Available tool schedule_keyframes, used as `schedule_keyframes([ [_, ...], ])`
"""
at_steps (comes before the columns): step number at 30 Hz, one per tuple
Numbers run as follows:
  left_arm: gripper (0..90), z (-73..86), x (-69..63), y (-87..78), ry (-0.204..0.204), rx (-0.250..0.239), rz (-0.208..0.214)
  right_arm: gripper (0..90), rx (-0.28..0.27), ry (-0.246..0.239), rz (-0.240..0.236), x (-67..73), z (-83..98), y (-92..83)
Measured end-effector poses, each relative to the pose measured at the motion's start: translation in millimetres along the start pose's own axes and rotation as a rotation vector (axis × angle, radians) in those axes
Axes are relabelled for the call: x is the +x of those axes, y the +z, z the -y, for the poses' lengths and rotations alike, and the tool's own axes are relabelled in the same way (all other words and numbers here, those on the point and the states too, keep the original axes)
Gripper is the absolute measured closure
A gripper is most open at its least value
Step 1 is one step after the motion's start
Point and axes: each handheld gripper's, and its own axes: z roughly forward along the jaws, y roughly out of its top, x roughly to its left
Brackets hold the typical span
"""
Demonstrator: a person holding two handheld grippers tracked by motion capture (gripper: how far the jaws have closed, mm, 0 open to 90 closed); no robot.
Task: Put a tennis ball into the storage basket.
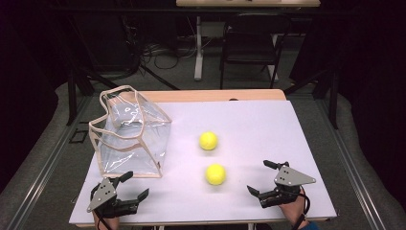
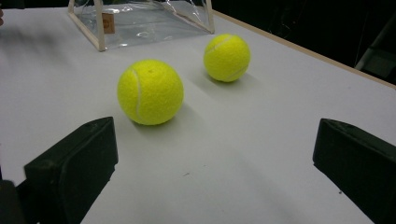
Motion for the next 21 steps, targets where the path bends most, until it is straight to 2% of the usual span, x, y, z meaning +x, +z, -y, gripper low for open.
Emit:
schedule_keyframes([
  [4,16.2,0.4,-1.1,-0.2,-0.001,0.008,-0.016,0.0,0.017,0.005,-0.012,-1.0,1.5,2.5],
  [16,16.2,0.6,-0.3,-0.2,0.002,0.018,-0.004,0.0,0.064,0.01,-0.034,0.2,-3.1,8.2],
  [21,16.2,-0.5,-1.8,-1.2,0.022,0.015,0.0,0.0,0.089,0.017,-0.033,2.4,-6.0,11.2],
])
